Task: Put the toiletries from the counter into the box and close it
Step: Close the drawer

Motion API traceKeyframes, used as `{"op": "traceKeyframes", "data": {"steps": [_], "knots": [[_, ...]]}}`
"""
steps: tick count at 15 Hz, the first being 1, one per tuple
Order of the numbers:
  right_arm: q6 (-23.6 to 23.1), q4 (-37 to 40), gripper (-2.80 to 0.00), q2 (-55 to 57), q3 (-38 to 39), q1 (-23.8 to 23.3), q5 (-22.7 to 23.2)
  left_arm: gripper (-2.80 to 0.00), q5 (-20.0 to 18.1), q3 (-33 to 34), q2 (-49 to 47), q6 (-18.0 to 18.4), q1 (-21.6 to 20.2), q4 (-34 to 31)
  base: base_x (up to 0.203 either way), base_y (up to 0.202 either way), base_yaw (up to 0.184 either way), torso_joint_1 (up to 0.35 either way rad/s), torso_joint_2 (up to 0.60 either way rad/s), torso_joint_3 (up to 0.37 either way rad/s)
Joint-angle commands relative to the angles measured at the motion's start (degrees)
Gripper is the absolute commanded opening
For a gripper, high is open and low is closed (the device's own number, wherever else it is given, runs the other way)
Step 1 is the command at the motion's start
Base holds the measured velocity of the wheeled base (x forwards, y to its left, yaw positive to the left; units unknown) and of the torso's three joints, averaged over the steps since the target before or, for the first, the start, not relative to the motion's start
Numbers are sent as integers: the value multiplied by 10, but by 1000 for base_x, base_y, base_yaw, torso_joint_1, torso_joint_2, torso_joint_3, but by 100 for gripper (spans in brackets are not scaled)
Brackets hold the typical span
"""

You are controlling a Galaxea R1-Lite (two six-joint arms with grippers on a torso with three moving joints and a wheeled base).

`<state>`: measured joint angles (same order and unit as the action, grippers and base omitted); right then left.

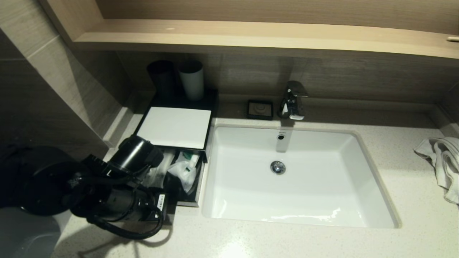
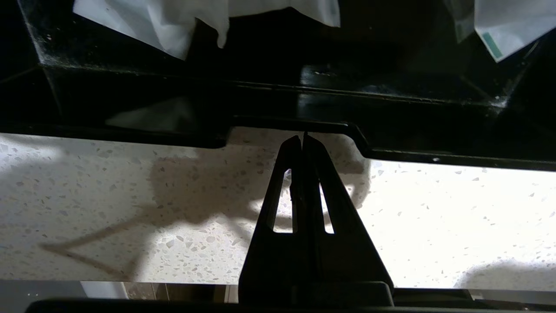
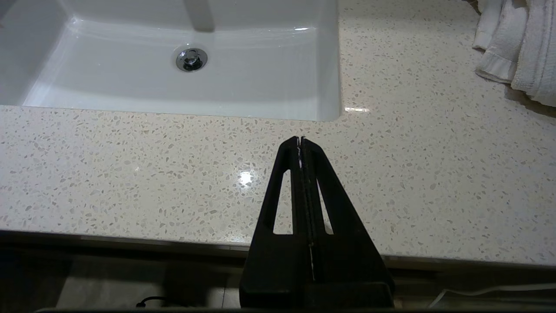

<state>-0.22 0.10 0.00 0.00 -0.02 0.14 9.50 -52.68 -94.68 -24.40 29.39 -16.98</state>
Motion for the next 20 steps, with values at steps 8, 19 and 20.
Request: {"op": "traceKeyframes", "data": {"steps": [8,19,20], "knots": [[0,0,-280,0,0,0,0,-280,1,-16,-21,11,-21,14,0,0,0,0,0,0],[0,0,-280,0,0,0,0,-280,1,-82,-59,12,-37,16,0,0,0,0,0,0],[0,0,-280,0,0,0,0,-280,1,-87,-62,12,-39,17,0,0,0,0,0,0]]}}
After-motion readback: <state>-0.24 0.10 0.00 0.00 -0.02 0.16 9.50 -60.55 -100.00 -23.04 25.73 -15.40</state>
